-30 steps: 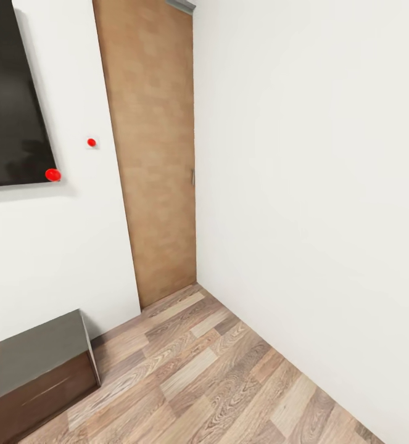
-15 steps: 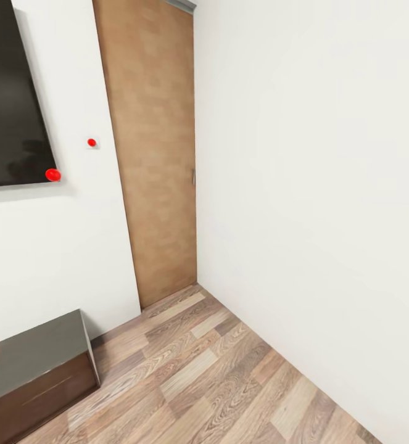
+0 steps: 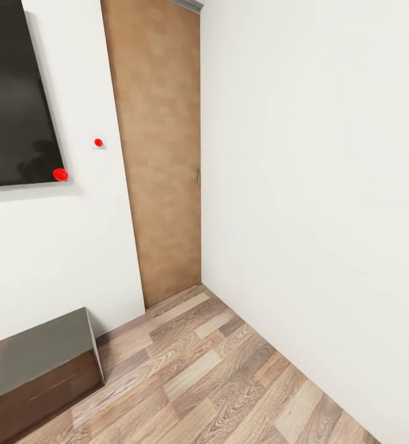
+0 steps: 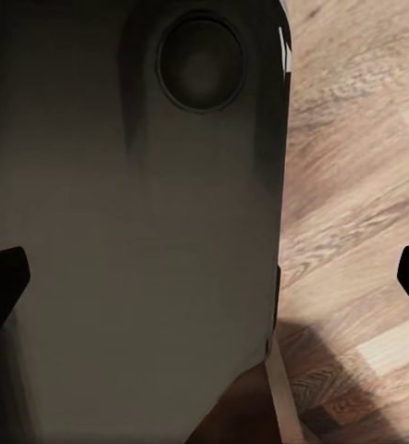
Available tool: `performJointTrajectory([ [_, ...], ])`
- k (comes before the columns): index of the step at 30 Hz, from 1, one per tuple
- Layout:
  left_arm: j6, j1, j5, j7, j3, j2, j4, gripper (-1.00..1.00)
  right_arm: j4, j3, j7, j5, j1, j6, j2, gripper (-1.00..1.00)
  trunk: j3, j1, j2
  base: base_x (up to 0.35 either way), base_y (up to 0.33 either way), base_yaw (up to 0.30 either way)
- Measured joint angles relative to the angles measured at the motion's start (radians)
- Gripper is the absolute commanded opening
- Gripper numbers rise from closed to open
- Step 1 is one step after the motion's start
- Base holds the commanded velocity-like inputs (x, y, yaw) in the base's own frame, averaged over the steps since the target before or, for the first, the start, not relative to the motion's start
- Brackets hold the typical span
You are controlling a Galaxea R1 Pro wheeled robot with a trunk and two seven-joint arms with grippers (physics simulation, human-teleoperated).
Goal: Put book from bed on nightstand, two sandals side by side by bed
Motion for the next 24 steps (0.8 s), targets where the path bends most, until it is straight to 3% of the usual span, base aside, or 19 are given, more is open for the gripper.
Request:
performJointTrajectory([
  [12,0.000,0.000,0.000,0.000,0.000,0.000,0.000,1.00,0.000,0.000,0.000,0.001,0.000,0.000,0.000,1.00,0.000,0.000,0.000,0.001,-0.001,0.030],
  [24,0.001,0.000,0.000,0.000,0.000,0.000,0.000,1.00,0.000,0.000,-0.002,-0.001,0.000,0.000,0.000,1.00,0.000,0.000,0.000,0.000,0.000,0.196],
])
